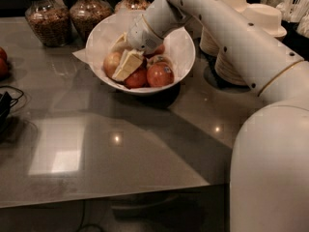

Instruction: Pick apple from white bowl

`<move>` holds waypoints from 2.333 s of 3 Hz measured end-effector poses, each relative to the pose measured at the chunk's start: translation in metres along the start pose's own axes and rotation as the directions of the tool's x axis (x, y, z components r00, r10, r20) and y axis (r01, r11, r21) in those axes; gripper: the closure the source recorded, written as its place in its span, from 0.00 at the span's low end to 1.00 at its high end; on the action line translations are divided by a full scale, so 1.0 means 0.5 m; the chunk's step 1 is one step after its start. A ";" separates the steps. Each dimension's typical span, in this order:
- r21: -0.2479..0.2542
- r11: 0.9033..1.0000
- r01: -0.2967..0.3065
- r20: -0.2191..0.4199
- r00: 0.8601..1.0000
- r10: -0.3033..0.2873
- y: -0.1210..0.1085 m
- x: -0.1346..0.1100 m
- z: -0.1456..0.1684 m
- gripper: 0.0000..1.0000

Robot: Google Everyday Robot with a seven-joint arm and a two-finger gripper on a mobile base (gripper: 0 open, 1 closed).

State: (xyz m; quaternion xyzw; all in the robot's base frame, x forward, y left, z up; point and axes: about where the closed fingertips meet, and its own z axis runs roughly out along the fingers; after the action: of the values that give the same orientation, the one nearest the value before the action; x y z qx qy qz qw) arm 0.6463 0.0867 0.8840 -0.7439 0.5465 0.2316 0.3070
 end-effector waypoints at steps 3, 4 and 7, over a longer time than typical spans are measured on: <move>0.024 0.998 0.054 0.062 0.996 -0.056 -0.008 -0.036 -0.040 1.00; 0.072 0.992 0.108 0.128 0.985 -0.116 -0.008 -0.063 -0.099 1.00; 0.113 0.985 0.134 0.369 0.915 -0.167 0.099 -0.058 -0.207 1.00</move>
Offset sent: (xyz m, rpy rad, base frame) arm 0.0000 0.0012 0.0182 0.0789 -0.0220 0.0315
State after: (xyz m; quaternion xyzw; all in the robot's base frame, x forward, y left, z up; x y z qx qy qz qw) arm 0.5915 0.0219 0.9667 -0.7115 0.4281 0.3222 0.4547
